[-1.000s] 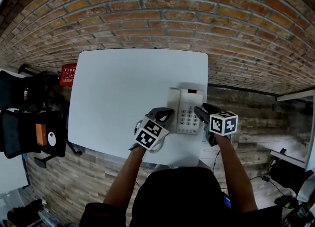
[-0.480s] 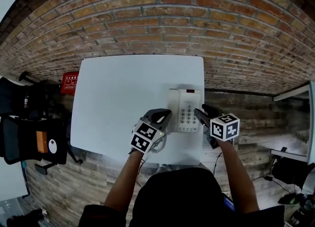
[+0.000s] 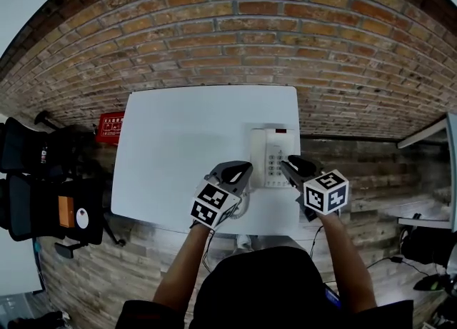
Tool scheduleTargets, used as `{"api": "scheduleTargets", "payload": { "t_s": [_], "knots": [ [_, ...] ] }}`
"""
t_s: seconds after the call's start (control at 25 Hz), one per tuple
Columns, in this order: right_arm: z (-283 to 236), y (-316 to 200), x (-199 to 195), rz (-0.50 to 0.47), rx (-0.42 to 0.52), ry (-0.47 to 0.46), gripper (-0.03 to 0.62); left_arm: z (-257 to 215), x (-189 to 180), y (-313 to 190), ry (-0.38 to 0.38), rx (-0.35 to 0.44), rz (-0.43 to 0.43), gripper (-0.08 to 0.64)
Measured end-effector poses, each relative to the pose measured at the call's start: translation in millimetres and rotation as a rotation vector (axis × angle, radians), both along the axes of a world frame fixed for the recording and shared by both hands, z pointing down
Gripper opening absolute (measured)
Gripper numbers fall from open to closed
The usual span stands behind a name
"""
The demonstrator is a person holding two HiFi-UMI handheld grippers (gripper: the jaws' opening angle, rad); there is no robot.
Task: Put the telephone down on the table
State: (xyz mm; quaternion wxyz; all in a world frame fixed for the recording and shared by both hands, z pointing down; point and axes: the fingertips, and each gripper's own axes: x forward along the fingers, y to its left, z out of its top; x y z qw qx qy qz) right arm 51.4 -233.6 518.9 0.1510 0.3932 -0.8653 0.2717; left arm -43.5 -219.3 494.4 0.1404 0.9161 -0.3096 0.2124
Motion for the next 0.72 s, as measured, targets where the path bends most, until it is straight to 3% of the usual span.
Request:
{"api": "scheduleTargets", "payload": {
  "t_s": [0.72],
  "knots": [
    [-73.7, 52.9, -30.5, 0.016, 0.196, -0.024, 0.041, -51.9, 1.8, 44.5, 0.068, 0.105, 0.047, 0.008]
  ]
}}
